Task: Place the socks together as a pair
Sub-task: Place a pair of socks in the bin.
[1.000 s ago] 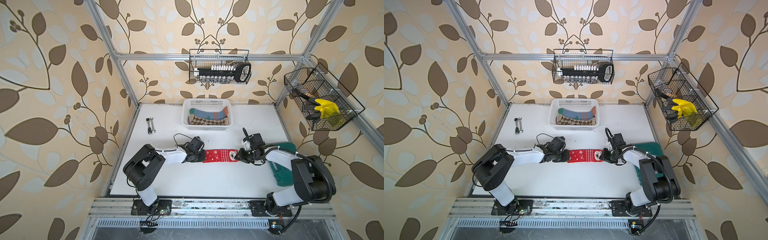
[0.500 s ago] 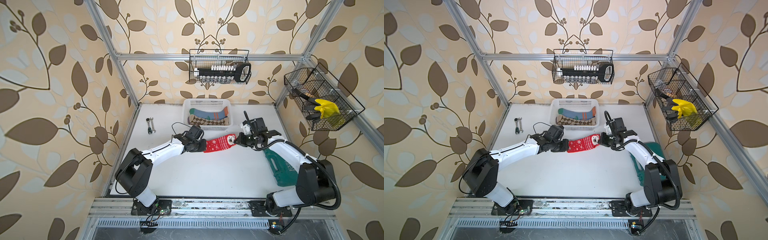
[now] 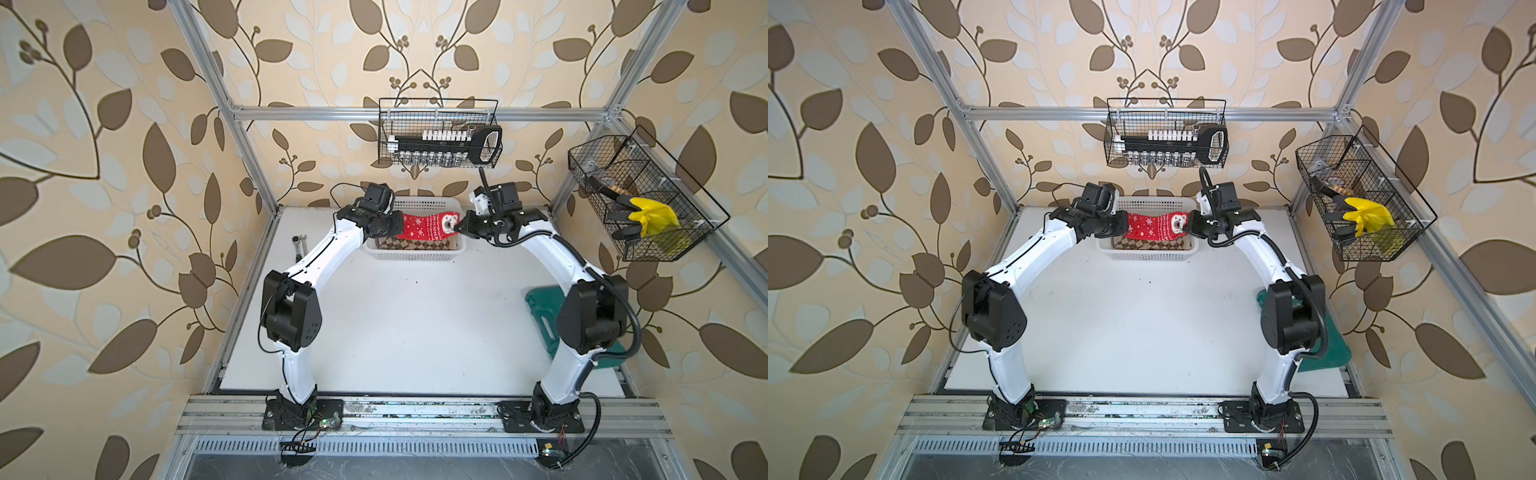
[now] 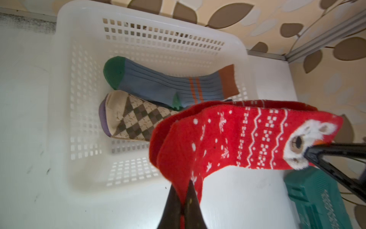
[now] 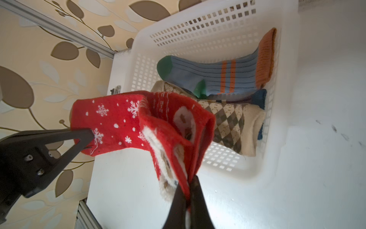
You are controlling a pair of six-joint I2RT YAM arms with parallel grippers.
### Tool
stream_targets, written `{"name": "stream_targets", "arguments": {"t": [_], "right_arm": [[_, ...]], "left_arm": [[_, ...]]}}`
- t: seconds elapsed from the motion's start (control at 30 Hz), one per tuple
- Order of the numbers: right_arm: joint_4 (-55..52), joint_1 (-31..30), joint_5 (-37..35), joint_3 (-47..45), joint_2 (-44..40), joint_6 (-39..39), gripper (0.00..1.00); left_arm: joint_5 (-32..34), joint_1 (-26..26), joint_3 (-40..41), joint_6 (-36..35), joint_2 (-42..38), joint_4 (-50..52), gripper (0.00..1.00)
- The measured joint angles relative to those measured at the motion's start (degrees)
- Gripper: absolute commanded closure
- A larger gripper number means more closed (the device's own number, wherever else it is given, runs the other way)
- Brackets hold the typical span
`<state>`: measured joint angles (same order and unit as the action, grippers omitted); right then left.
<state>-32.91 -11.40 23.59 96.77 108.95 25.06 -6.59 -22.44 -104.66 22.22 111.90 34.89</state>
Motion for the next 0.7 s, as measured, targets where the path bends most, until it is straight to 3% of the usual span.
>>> {"name": "stream_targets", "arguments": {"t": [0.23, 0.3, 0.33, 0.37, 0.47, 0.53, 0.7], "right_arm": [[-0.2, -0.2, -0.2, 1.9, 10.2, 0.0, 1.00], [-0.2, -0.2, -0.2, 3.0, 12.0, 0.0, 0.94], [-0.2, -0.2, -0.2, 3.7, 12.7, 0.0, 0.87], [-0.2, -0.2, -0.2, 4.3, 13.4, -0.1, 0.81], [0.1, -0.2, -0.4, 5.0, 13.9, 0.0, 0.68], [0.2, -0.2, -0.7, 5.5, 13.9, -0.2, 0.64], [-0.7, -0.2, -2.4, 5.6, 12.9, -1.2, 0.59]], "left_arm": [[3.7, 1.9, -5.1, -1.2, 12.4, 3.3, 1.00], [4.3, 1.9, -5.1, -1.2, 13.8, 3.5, 1.00], [4.5, 1.9, -5.1, -1.3, 14.3, 3.3, 0.96], [4.9, 1.9, -5.1, -1.3, 14.7, 3.3, 0.84], [5.8, 1.9, -5.1, -1.6, 15.0, 2.6, 0.63], [6.1, 1.9, -5.2, -2.2, 15.0, 2.2, 0.56], [9.6, 1.3, -5.2, -4.9, 14.3, 1.1, 0.53]]}}
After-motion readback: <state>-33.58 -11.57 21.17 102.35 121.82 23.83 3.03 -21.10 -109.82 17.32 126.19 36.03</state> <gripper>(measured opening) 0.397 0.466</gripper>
